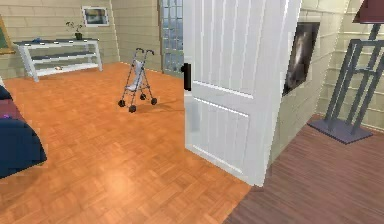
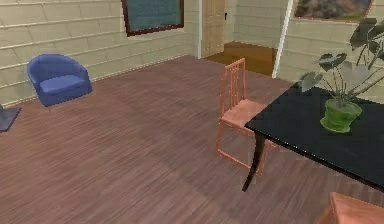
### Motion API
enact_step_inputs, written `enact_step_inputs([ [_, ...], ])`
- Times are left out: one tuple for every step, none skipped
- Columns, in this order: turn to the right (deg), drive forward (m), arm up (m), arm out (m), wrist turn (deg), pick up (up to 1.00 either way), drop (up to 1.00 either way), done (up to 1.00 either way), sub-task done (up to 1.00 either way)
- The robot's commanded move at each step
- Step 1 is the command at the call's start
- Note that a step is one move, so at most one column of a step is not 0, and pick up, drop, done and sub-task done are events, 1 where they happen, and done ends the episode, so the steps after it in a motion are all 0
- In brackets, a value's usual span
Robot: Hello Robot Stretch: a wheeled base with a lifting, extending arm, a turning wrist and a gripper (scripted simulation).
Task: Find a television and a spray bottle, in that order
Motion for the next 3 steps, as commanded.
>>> enact_step_inputs([
  [0.0, 0.45, 0.0, 0.0, 0.0, 0.0, 0.0, 0.0, 0.0],
  [-24.0, 0.0, 0.0, 0.0, 0.0, 0.0, 0.0, 0.0, 0.0],
  [0.0, 1.0, 0.0, 0.0, 0.0, 0.0, 0.0, 0.0, 0.0],
])
